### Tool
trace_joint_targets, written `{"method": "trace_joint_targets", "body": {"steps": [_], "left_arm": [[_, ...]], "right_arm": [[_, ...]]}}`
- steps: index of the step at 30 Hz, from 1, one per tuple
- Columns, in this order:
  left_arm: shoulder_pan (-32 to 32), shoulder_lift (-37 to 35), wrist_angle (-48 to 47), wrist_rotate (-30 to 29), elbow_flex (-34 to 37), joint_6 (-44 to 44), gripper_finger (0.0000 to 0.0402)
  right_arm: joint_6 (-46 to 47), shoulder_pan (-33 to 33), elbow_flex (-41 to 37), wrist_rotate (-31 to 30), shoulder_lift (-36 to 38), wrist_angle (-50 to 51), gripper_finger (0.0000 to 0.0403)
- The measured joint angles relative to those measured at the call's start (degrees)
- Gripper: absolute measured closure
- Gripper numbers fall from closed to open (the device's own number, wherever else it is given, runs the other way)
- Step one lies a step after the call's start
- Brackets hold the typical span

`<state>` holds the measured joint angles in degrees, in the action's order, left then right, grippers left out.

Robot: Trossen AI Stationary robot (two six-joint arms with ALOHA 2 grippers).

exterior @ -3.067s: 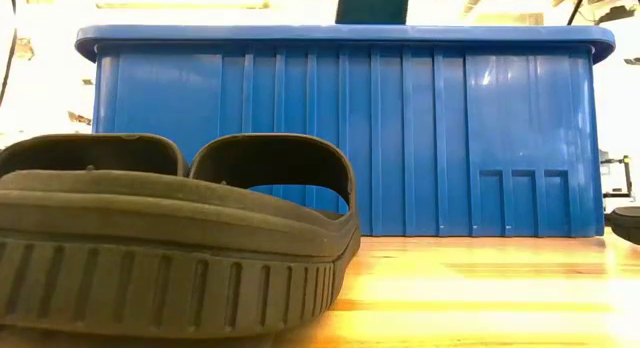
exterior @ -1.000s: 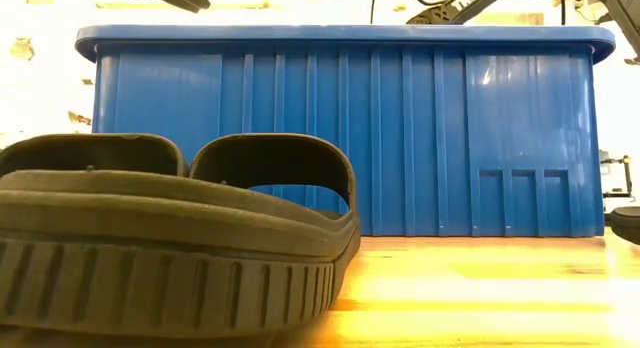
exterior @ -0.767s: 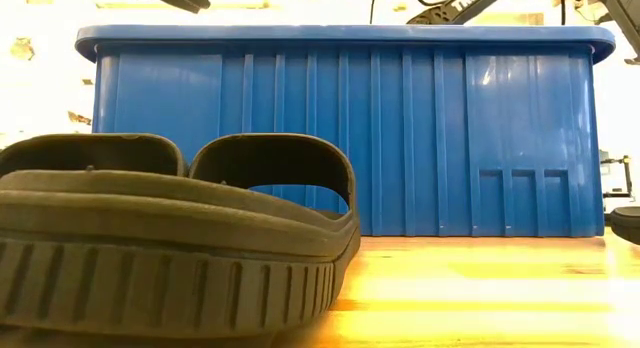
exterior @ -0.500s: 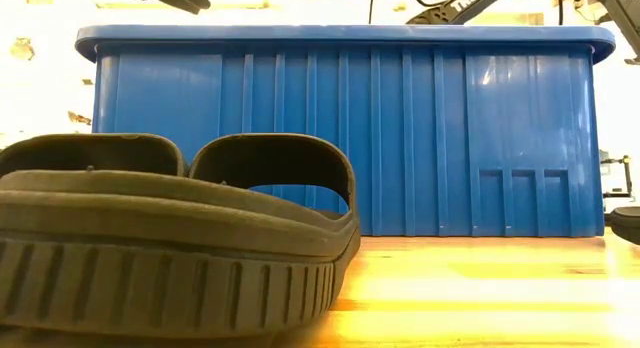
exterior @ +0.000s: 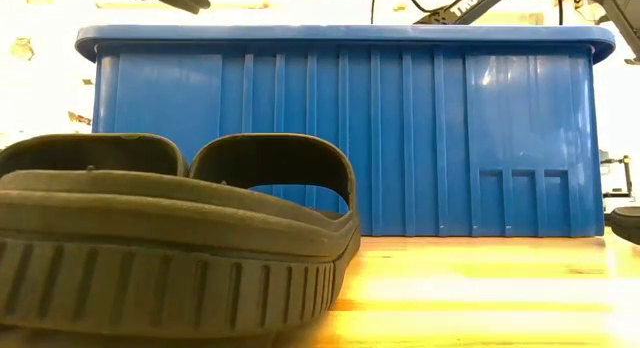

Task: Pick and place slides into bin
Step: Put the green slide into the blue bin, then put the black slide into the blue bin

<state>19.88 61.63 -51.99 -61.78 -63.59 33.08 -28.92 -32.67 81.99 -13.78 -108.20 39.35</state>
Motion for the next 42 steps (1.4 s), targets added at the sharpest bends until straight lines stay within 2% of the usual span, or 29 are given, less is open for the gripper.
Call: {"method": "trace_joint_targets", "body": {"steps": [6, 11, 25, 35, 39, 42], "left_arm": [[0.0, 0.0, 0.0, 0.0, 0.0, -0.02, 0.023], [0.0, 0.0, -0.01, 0.0, 0.0, -0.02, 0.023], [0.0, 0.0, -0.01, 1.4, 0.0, 0.46, 0.023], [0.0, 0.0, 0.0, 1.46, 0.0, 0.48, 0.023], [0.0, 0.0, 0.0, 1.66, 0.0, 0.44, 0.023], [0.0, 0.0, 0.0, 5.7, 0.0, -0.61, 0.023]], "right_arm": [[-0.03, -0.8, 0.07, 1.4, 0.07, 1.84, 0.0383], [0.02, -1.85, 0.05, 5.61, 0.09, 4.2, 0.0353], [0.5, -1.83, 0.05, 12.11, 0.09, 6.16, 0.025], [0.56, -1.22, 0.07, 12.22, 0.11, 11.42, 0.017], [1.34, -0.71, 0.07, 12.23, 0.48, 14.42, 0.0156], [2.54, 0.23, 0.07, 12.39, 2.59, 14.61, 0.0154]]}}
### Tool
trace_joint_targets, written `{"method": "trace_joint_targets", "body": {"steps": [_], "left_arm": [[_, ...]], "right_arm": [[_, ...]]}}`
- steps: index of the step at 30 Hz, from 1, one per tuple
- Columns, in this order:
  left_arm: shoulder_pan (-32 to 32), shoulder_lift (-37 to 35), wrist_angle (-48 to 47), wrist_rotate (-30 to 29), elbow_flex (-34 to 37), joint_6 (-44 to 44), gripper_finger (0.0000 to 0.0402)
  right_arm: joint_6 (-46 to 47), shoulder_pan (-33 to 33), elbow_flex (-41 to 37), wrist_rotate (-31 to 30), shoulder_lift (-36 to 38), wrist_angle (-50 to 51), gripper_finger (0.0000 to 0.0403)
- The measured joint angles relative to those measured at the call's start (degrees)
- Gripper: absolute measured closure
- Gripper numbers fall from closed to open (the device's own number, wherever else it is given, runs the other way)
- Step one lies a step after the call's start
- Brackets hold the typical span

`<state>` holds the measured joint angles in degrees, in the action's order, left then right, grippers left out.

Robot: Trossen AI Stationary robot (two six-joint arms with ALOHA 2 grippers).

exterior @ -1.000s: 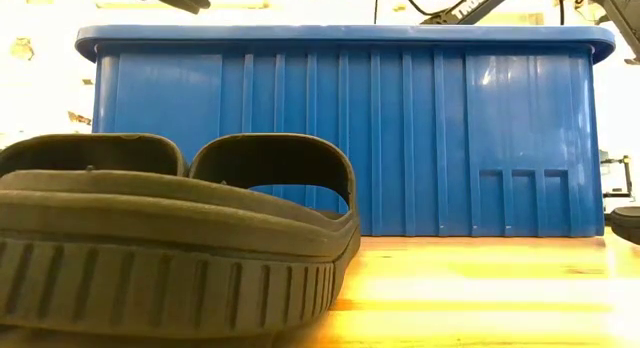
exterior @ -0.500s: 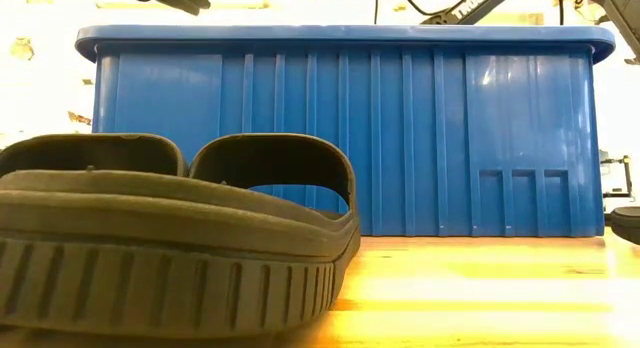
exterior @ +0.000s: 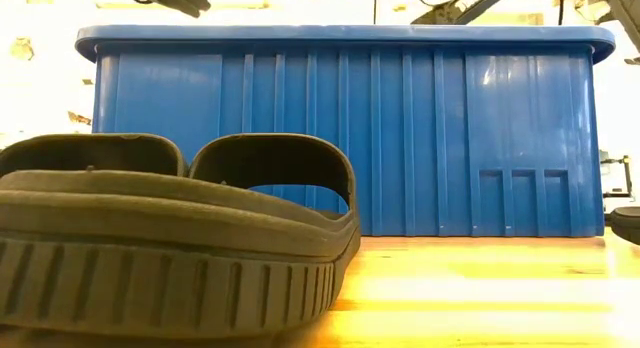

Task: Pick and place slides into bin
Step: Put the black slide into the blue bin

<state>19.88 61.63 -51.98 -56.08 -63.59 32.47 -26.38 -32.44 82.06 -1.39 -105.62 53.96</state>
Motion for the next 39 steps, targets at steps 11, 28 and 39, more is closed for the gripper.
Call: {"method": "trace_joint_targets", "body": {"steps": [11, 28, 39], "left_arm": [[0.0, 0.0, 0.46, 25.25, 0.0, -4.08, 0.023], [8.08, 9.12, 7.88, 43.21, -0.08, 3.54, 0.023], [17.06, 27.78, 10.52, 41.41, -5.71, 6.29, 0.023]], "right_arm": [[3.49, 4.49, 0.04, 0.01, 16.01, -2.24, 0.0153], [11.97, 18.87, 0.04, 0.02, 37.72, -5.27, 0.0154], [15.11, 24.3, 0.06, -1.8, 46.51, -6.39, 0.0154]]}}
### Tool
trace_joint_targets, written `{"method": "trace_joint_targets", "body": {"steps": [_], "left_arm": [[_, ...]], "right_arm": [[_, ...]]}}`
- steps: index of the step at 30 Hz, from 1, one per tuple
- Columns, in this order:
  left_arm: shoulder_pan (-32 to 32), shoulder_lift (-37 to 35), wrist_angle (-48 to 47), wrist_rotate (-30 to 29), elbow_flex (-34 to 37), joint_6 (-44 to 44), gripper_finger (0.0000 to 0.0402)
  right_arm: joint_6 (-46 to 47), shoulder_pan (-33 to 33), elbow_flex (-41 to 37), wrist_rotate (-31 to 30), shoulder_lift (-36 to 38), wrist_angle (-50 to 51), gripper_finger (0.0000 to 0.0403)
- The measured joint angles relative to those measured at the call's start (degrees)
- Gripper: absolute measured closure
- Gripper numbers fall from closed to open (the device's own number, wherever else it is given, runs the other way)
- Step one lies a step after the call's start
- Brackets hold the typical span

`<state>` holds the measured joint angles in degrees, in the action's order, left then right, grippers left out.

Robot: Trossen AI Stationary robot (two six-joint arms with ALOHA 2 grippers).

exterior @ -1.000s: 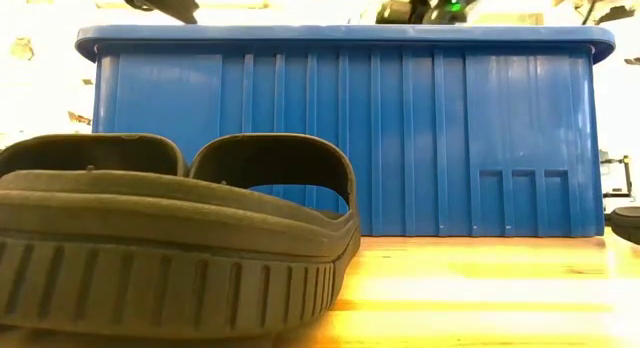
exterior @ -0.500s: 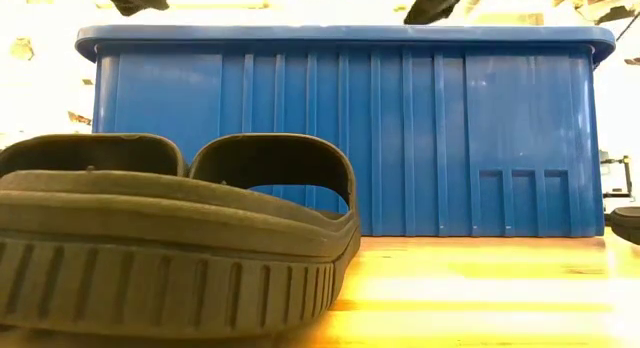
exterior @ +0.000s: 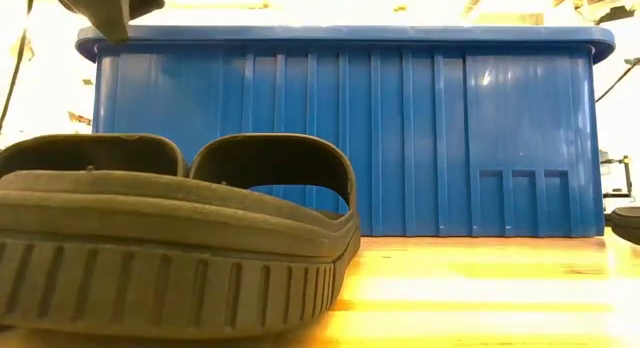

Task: Pick and place slides into bin
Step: Put the black slide into the blue bin

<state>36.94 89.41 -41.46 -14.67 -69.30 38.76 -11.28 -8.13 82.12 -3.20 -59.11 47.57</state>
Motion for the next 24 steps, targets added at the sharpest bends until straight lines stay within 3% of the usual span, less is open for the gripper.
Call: {"method": "trace_joint_targets", "body": {"steps": [11, 20, 24], "left_arm": [[5.02, 16.54, -13.89, -11.0, -11.29, -2.09, 0.023], [5.43, 18.64, -14.39, -17.55, -10.54, 0.57, 0.023], [5.23, 18.64, -9.38, -16.15, -7.71, 0.72, 0.023]], "right_arm": [[1.82, 2.93, -0.02, -4.66, 3.37, 0.07, 0.0154], [1.85, 2.85, -0.02, -4.84, 3.58, -0.06, 0.0154], [1.82, 2.85, -0.02, -4.86, 3.58, 0.0, 0.0154]]}}
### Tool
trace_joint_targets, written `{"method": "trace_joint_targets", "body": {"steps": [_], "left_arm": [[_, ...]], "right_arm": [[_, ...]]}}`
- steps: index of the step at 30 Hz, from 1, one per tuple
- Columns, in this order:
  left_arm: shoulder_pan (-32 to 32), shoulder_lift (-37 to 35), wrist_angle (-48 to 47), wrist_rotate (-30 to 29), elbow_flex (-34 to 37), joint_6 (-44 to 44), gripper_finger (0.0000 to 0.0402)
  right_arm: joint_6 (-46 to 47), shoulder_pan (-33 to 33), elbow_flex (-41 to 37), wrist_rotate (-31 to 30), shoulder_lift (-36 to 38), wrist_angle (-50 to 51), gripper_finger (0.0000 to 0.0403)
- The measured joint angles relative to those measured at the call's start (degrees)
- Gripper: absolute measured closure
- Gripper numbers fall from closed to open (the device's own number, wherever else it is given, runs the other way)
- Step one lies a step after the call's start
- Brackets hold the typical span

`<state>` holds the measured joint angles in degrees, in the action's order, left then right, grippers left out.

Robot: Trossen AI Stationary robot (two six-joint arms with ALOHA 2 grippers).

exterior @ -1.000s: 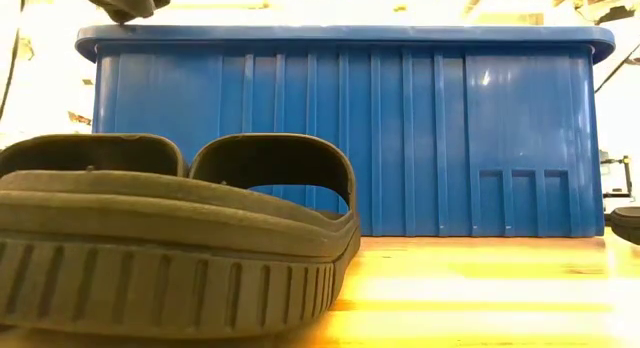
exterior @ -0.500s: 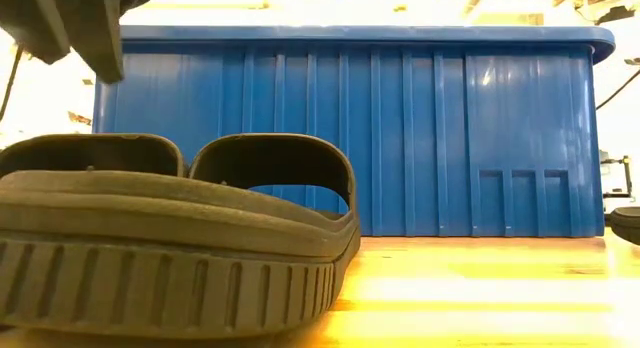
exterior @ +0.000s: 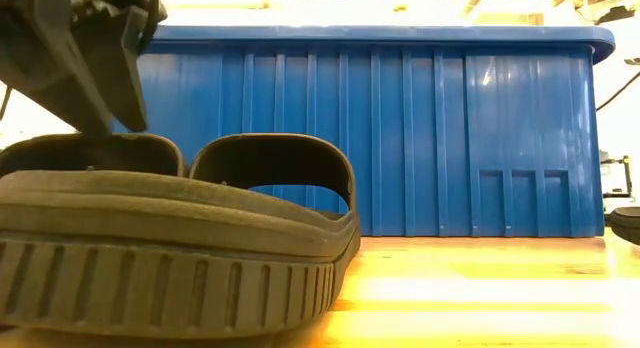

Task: Pick and place slides into bin
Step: Put the black slide into the blue bin

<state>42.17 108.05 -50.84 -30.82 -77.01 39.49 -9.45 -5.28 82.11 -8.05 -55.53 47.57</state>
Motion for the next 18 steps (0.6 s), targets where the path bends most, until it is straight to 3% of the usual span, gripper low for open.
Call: {"method": "trace_joint_targets", "body": {"steps": [5, 13, 16, 18], "left_arm": [[0.11, -0.02, 3.1, -0.12, 2.31, 0.84, 0.023], [-1.4, -0.02, -5.05, -1.94, 2.69, 5.92, 0.0232], [-2.02, -0.02, -4.81, -0.58, 2.69, 4.73, 0.0262], [-2.27, -0.02, -4.75, -0.27, 2.67, 4.59, 0.0307]], "right_arm": [[0.0, 0.0, 0.0, 0.01, 0.04, 0.58, 0.0154], [0.0, 0.0, 0.0, 0.0, 0.11, 1.8, 0.0154], [0.0, 0.0, 0.0, 0.0, 0.11, 1.79, 0.0154], [-0.01, 0.0, 0.0, -0.37, 0.11, 1.77, 0.0154]]}}
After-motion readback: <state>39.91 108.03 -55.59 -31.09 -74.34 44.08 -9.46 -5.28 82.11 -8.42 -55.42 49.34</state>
